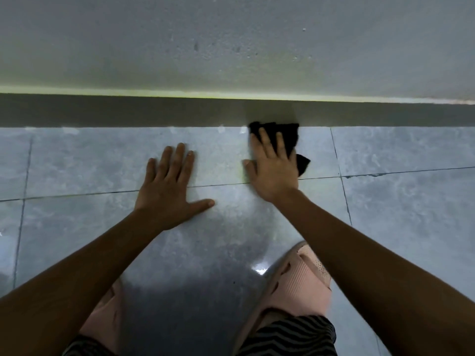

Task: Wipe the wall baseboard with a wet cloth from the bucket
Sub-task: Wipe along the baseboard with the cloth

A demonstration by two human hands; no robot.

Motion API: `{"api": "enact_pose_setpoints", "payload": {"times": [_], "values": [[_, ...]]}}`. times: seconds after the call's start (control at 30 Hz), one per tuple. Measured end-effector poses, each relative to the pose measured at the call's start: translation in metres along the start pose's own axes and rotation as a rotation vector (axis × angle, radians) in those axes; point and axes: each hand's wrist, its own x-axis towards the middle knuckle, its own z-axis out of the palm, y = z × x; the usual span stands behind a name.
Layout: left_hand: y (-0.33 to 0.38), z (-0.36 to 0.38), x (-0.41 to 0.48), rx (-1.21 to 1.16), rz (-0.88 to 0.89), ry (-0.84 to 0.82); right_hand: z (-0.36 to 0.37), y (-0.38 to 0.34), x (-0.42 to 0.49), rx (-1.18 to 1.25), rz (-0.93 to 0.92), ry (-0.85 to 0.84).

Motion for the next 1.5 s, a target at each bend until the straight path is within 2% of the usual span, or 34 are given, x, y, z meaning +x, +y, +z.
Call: {"api": "enact_pose_setpoints", "payload": {"times": [0.1,0.2,0.23,0.37,0.43,0.5,0.63,0.73,0.8,0.87,0.97,1.07,1.13,1.2,1.27,1.33,1.4,1.5], "values": [[-0.003,0.000,0.002,0.001,0.021,0.017,0.008,-0.016,-0.005,0.033,-0.161,0.044],[-0.010,0.000,0.001,0.012,0.029,0.025,0.002,0.020,-0.006,0.145,-0.295,0.097],[-0.013,0.000,-0.001,0.010,0.007,0.039,0.002,0.038,-0.005,0.171,-0.278,0.132],[-0.014,0.003,-0.009,-0.006,-0.070,0.063,0.002,0.075,0.001,0.220,0.100,0.146],[-0.011,0.002,-0.009,-0.021,-0.065,0.060,0.002,0.065,0.009,0.212,0.112,0.105],[-0.007,0.001,-0.008,-0.023,-0.063,0.049,0.001,0.047,0.014,0.157,-0.001,0.075],[-0.002,0.000,-0.005,-0.013,-0.063,0.029,0.007,0.022,0.003,0.009,-0.443,0.009],[0.000,-0.001,-0.005,-0.004,-0.060,0.012,0.012,0.048,-0.018,-0.066,-0.677,-0.017],[0.001,-0.001,-0.003,0.001,-0.056,0.010,0.010,0.082,-0.025,-0.098,-0.754,-0.030],[0.004,-0.002,-0.001,0.000,-0.054,0.010,0.004,0.120,-0.023,-0.133,-0.684,-0.036],[0.008,-0.004,0.002,-0.003,-0.050,0.023,-0.009,0.146,-0.006,-0.048,-0.293,0.031],[0.009,-0.005,0.003,-0.003,-0.052,0.029,-0.010,0.112,0.017,0.045,0.057,0.088],[0.010,-0.006,0.004,0.009,-0.053,0.024,-0.004,0.084,0.020,0.068,0.041,0.111],[0.010,-0.007,0.006,0.010,-0.052,0.018,0.003,0.075,0.005,0.040,-0.159,0.122],[0.011,-0.007,0.006,0.007,-0.052,0.021,0.006,0.093,-0.019,-0.016,-0.363,0.075],[0.011,-0.007,0.005,0.004,-0.048,0.030,0.006,0.125,-0.036,-0.021,-0.442,0.064],[0.012,-0.007,0.006,-0.012,-0.045,0.042,0.008,0.156,-0.039,-0.033,-0.352,0.101],[0.013,-0.008,0.007,-0.003,-0.047,0.031,0.012,0.160,-0.022,0.029,0.089,0.182]]}}
